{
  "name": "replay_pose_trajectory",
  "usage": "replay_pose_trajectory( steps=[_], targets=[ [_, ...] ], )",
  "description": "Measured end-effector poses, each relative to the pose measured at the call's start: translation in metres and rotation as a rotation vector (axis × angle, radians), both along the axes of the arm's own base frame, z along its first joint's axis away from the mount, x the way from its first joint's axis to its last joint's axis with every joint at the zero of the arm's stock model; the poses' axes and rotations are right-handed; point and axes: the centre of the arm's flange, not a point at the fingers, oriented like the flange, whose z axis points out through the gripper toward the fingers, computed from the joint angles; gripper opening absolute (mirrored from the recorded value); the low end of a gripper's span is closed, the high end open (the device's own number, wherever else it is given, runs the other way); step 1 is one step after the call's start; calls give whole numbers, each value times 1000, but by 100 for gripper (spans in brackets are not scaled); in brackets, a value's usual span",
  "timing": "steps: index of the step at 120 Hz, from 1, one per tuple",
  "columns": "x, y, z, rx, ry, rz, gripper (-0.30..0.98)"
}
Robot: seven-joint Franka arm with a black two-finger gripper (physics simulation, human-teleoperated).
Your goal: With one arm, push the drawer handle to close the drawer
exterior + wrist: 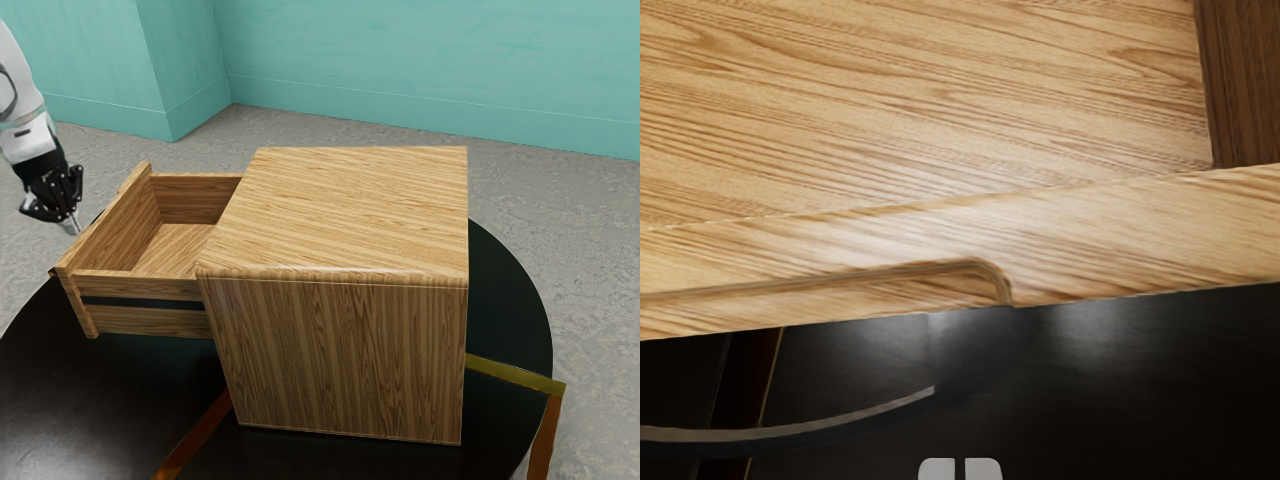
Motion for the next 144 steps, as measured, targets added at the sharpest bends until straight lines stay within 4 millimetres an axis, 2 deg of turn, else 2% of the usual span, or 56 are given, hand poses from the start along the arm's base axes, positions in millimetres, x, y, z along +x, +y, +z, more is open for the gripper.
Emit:
replay_pose_trajectory(
  steps=[17, 45, 61, 144],
  targets=[
    [5, 0, -5, 0, 2, -8, -10],
    [21, 2, -24, 11, 18, -10, -11],
    [29, -1, -27, 1, 6, -7, -11],
    [75, -77, -38, -71, -30, -56, -10]
  ],
)
